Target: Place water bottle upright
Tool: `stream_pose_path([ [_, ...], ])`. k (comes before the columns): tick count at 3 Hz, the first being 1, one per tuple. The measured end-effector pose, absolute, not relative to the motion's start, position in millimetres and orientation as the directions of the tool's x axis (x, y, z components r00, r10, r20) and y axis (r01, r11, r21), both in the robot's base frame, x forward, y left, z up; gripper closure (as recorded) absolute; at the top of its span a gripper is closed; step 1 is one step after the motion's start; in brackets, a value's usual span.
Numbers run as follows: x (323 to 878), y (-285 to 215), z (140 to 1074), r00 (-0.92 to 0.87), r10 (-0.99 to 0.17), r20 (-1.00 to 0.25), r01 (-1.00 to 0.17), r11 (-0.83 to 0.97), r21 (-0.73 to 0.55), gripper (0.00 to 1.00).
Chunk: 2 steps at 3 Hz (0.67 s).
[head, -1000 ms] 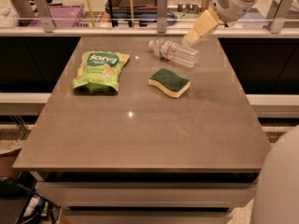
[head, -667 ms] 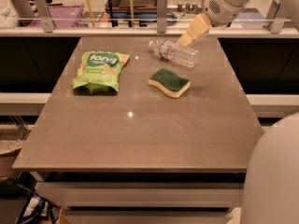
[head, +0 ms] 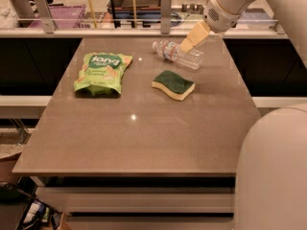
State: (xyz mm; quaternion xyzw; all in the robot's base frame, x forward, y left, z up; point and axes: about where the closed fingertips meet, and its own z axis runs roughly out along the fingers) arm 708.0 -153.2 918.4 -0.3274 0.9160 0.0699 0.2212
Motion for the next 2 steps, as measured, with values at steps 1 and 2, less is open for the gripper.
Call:
stream_pose_path([
  [1, 717.6, -140.8, 907.0, -0.669, -0.595, -0.446, -0.664, 0.748, -0.002, 0.00],
  [2, 726.0, -124.0, 896.6, -0.643, -0.631, -0.434, -0.704, 0.710, 0.011, 0.00],
])
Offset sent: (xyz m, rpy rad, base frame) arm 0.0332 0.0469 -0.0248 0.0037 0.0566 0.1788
